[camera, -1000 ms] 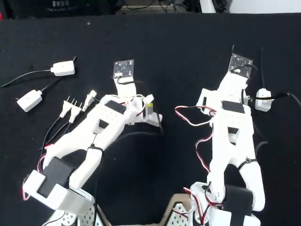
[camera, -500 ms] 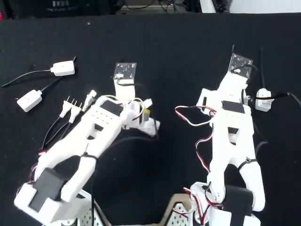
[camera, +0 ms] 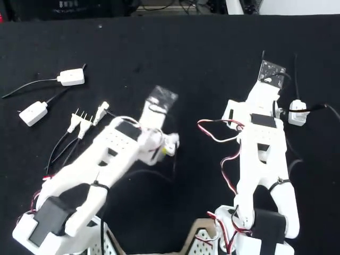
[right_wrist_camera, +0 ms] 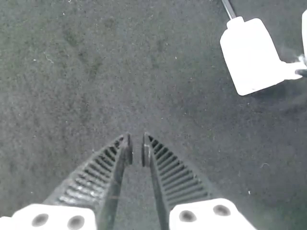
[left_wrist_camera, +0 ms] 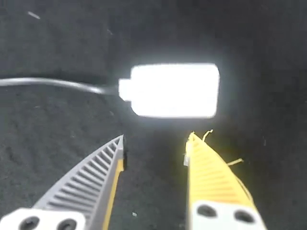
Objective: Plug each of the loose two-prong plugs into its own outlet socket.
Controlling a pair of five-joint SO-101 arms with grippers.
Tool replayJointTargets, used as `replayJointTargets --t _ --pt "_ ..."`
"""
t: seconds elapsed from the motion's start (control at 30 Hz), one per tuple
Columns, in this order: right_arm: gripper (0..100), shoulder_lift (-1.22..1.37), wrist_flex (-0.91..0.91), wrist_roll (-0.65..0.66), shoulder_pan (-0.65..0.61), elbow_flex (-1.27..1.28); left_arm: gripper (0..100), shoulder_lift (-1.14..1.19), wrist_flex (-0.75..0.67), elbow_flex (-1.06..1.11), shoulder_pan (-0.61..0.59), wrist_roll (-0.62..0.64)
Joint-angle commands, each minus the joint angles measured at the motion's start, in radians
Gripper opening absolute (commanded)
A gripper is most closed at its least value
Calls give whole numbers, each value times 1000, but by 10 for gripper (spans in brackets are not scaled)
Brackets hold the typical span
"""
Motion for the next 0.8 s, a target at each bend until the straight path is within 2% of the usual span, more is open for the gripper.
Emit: replayJointTargets --t 0.0,0.23,0.4,0.6,0.77 --pt "42 -39 -21 -8 20 -51 209 -40 -52 19 59 -11" --pt "42 -39 -21 -8 21 -50 208 123 -236 2 56 107" --pt "42 -39 -21 -8 20 -48 205 269 -239 -114 56 207" --pt "42 -39 -21 -8 20 -48 205 287 -241 -205 56 324" --pt "42 -39 -21 -8 20 -50 206 296 -250 -240 44 354"
